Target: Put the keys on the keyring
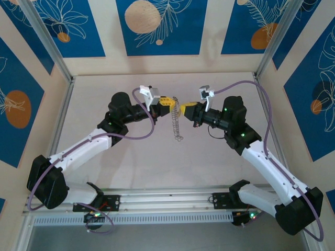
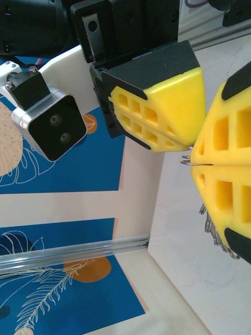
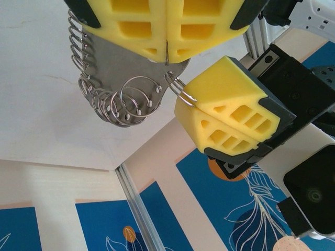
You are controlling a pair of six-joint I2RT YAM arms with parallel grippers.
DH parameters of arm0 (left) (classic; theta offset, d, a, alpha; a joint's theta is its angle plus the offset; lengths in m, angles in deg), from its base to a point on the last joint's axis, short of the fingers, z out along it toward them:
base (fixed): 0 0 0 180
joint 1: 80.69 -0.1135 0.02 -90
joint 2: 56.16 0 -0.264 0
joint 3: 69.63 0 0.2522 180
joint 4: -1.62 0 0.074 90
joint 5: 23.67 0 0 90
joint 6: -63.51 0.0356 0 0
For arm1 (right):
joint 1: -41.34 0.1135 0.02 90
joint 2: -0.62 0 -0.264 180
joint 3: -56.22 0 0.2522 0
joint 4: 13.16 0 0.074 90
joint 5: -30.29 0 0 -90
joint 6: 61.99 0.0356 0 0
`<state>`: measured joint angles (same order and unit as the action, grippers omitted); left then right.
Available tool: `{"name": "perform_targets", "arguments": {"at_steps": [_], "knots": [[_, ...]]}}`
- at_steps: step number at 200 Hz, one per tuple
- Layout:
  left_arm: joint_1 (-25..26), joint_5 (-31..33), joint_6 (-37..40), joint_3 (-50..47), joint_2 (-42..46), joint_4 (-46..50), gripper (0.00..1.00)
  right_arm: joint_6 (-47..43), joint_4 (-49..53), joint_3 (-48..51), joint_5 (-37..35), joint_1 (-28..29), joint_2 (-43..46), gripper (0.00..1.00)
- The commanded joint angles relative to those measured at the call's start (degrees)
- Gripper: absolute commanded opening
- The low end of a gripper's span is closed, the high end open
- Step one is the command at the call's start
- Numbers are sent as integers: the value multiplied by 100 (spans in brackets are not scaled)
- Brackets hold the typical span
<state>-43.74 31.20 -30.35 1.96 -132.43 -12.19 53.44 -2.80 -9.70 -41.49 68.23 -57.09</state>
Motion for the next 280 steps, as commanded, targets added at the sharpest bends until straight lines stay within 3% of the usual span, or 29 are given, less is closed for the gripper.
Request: {"name": "perform_targets", "arguments": {"at_steps": [1, 280], "knots": [[75, -99, 166, 196, -28, -125, 0, -47, -168, -235, -60, 39, 79, 0], [120, -86, 140, 159, 52, -132, 0, -325, -187, -359, -401, 239, -236, 0]]}}
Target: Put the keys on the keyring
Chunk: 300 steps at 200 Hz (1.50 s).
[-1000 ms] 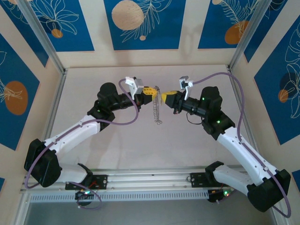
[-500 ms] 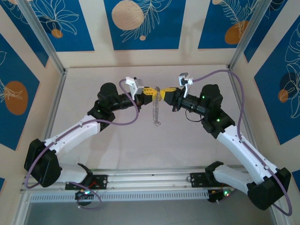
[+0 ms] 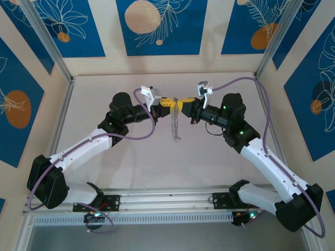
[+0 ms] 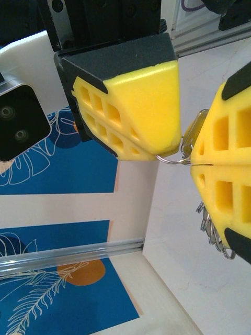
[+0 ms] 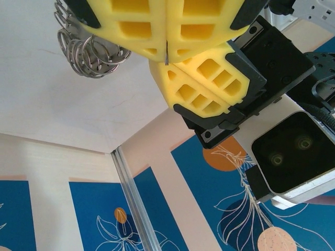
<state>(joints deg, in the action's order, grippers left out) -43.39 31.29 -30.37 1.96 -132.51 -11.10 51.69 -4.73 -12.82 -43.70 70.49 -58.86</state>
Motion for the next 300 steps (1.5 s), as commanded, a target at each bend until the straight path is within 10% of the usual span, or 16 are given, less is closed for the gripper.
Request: {"name": "perform_targets", "arguments": {"at_steps": [1, 161, 271, 300], "knots": [[85, -97, 146, 159, 64, -242, 0, -152, 14, -45, -179, 13, -57, 0], [85, 26, 81, 5, 165, -426, 0, 44, 71, 279, -179, -327, 134, 0], [85, 190, -134, -68, 81, -791, 0, 321, 271, 206, 1229, -398, -278, 0], [77, 278, -264, -171, 32, -976, 0, 776, 8, 580, 1225, -852, 113, 28]]}}
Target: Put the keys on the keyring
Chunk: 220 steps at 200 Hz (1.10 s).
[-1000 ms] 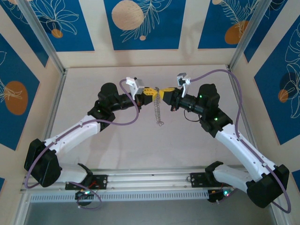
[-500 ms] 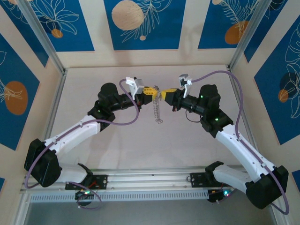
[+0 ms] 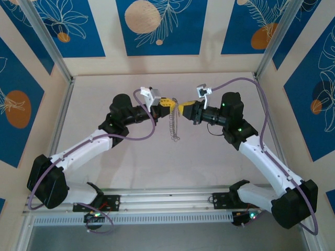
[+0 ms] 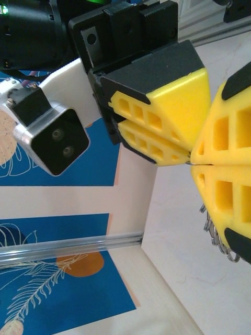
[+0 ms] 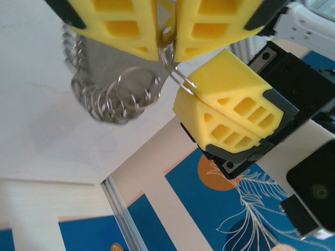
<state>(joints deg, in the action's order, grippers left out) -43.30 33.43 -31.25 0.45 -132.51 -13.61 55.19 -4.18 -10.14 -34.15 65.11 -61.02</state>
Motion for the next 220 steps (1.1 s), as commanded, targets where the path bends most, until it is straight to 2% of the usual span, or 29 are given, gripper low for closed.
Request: {"name": "perform_targets", "arguments": {"at_steps": [1, 26, 92, 153, 220], "knots": [[68, 64, -184, -22, 32, -732, 0, 457, -67, 345, 277, -356, 362, 29], [61, 60, -377, -143, -45, -1011, 0, 753, -164, 553, 322, -724, 660, 39], [-57, -285, -1336, -363, -372, -2059, 0, 1319, -1023, 642, 278, -867, 544, 46], [-251, -520, -2488, -379, -806, -3131, 0, 1639, -2008, 608, 423, -708, 174, 48], [-287, -483, -2950, -373, -1043, -3587, 0, 1725, -2452, 663, 410, -451, -131, 48]]}}
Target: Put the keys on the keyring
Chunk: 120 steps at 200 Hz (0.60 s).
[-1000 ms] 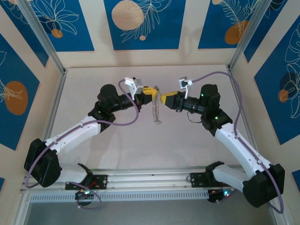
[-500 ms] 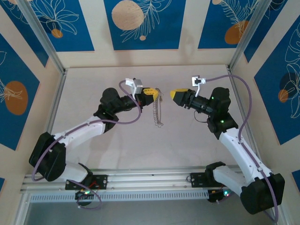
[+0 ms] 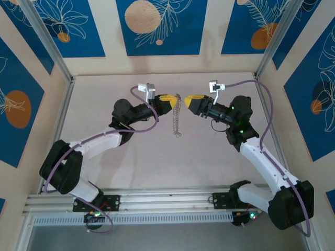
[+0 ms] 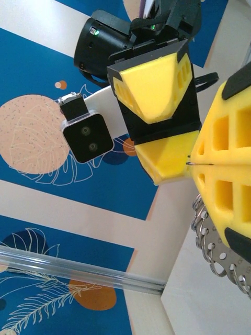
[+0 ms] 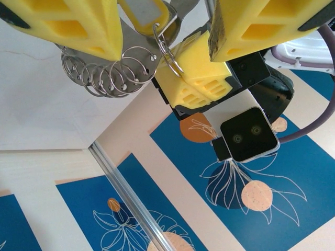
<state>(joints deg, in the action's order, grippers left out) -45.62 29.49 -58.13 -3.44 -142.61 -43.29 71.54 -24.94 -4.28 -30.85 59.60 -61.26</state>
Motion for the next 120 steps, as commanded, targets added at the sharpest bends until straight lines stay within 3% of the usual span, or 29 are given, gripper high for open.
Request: {"name": "perform_targets", "arguments": {"at_steps": [1, 35, 120], "knots": [[-58, -88, -263, 19, -36, -619, 0, 92, -383, 77, 82, 99, -110, 48], [-65, -71, -295, 22, -67, -678, 0, 102, -484, 53, 89, 237, -277, 44], [-67, -72, -369, -13, -103, -786, 0, 68, -444, 71, 72, 352, -332, 20]]}}
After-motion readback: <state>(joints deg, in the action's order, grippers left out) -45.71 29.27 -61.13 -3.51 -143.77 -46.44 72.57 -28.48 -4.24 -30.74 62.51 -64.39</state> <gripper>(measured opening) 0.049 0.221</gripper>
